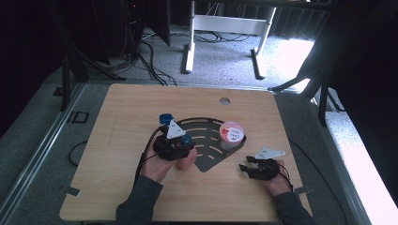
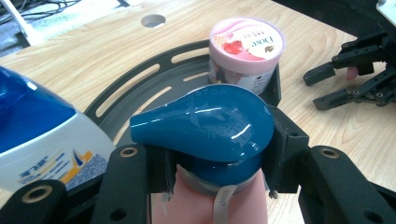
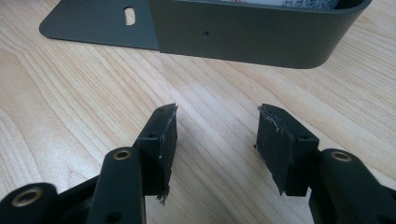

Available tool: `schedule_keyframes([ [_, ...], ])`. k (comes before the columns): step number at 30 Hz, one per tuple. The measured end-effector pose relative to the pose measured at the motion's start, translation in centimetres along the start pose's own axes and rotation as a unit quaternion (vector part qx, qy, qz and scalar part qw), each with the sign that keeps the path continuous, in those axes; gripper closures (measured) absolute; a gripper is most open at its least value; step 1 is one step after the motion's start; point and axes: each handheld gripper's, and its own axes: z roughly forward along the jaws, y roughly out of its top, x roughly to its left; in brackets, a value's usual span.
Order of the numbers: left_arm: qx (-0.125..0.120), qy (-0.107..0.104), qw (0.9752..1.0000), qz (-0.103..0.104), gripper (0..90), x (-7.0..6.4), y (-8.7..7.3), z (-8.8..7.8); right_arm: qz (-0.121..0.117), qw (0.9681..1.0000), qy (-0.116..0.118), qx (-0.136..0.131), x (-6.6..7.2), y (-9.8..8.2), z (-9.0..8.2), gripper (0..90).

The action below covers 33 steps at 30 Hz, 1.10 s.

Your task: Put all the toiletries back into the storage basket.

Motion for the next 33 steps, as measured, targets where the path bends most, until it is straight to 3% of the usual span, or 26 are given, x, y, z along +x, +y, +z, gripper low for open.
schedule_keyframes([
  [33, -0.009, -0.034, 0.9994, 0.003, 52.9, -1.3, 1.5, 2.2, -0.001, 1.0, 0.002, -0.001, -0.1, 0.0, 0.0, 47.4],
])
